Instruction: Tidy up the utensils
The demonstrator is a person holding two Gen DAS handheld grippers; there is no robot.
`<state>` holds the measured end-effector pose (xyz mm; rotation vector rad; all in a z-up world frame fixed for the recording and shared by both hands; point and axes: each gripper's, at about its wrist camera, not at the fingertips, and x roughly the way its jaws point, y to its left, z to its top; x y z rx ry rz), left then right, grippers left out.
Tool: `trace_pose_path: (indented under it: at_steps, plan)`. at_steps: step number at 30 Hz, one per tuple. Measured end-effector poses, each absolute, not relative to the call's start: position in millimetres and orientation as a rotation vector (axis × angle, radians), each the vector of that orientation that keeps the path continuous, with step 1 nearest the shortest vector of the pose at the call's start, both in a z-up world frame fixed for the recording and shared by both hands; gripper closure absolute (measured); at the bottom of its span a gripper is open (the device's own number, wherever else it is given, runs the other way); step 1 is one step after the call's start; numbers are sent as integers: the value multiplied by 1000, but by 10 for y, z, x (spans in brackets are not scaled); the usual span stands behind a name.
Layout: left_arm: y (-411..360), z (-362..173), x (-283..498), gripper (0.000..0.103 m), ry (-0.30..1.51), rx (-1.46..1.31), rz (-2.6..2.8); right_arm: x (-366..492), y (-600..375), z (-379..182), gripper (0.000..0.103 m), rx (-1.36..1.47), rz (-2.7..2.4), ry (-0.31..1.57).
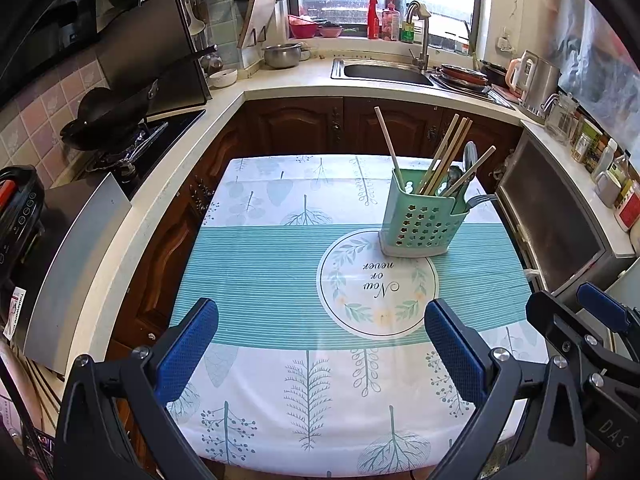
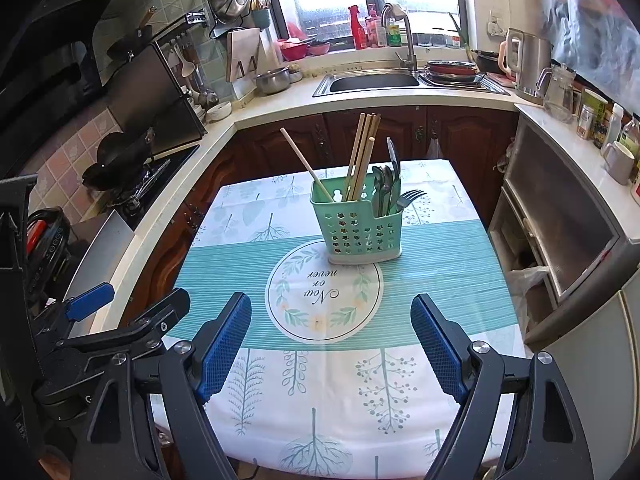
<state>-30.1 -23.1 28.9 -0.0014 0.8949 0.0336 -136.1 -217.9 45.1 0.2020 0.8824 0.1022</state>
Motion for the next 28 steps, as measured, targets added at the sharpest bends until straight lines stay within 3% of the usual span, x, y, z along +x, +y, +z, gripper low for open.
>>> trace_pose_path:
  at_steps: [28]
  plan:
    - [-268,210,-145,1,926,7,52,-1321,-2164,315,19,204,116,901]
